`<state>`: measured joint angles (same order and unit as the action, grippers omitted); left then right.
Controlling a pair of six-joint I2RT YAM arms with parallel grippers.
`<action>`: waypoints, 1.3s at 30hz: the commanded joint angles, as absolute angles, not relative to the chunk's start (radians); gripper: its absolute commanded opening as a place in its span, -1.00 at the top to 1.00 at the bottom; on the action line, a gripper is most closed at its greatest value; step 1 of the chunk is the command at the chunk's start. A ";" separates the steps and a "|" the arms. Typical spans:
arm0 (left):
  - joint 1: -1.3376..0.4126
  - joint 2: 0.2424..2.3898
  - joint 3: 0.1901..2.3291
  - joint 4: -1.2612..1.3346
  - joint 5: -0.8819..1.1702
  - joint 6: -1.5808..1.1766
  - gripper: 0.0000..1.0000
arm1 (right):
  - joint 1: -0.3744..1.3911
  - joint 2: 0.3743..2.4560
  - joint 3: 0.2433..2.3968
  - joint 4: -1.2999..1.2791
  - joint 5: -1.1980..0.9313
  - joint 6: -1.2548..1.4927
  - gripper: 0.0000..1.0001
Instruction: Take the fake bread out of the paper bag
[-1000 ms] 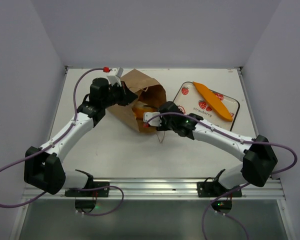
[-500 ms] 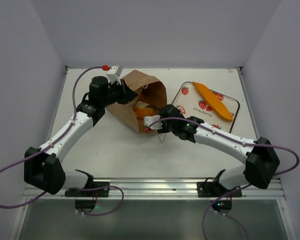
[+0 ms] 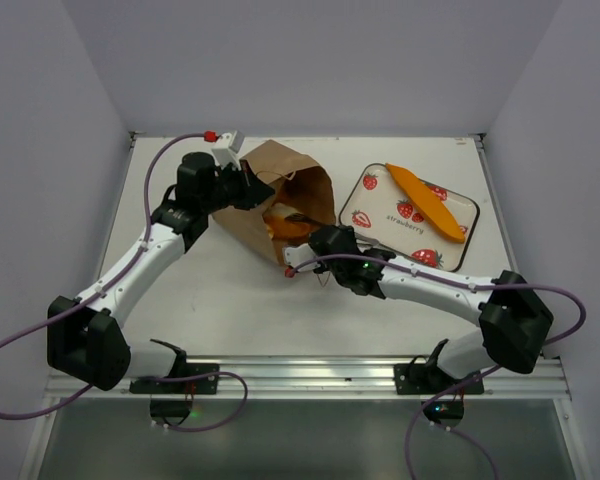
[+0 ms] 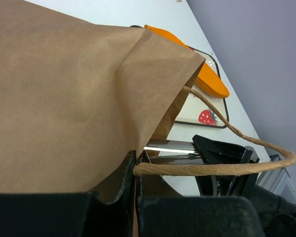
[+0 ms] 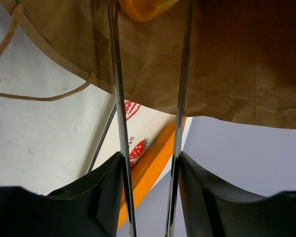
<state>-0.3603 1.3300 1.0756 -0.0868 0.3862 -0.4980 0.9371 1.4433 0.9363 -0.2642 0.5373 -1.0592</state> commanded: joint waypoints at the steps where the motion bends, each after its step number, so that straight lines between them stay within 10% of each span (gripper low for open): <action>1: -0.356 1.295 1.124 -0.018 0.460 -0.543 0.98 | 0.954 1.460 0.920 -0.128 0.627 -1.118 0.07; 13: -0.353 1.295 1.121 -0.017 0.479 -0.546 0.98 | 0.965 1.459 0.933 -0.078 0.650 -1.086 1.00; 39: -0.268 1.287 1.086 -0.018 0.456 -0.520 0.96 | 0.943 1.241 0.942 -0.250 0.565 -0.913 1.00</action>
<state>-0.2810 1.3151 1.0752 -0.0753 0.4423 -0.5137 0.9535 1.3003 0.9089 -0.2398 0.5625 -0.9684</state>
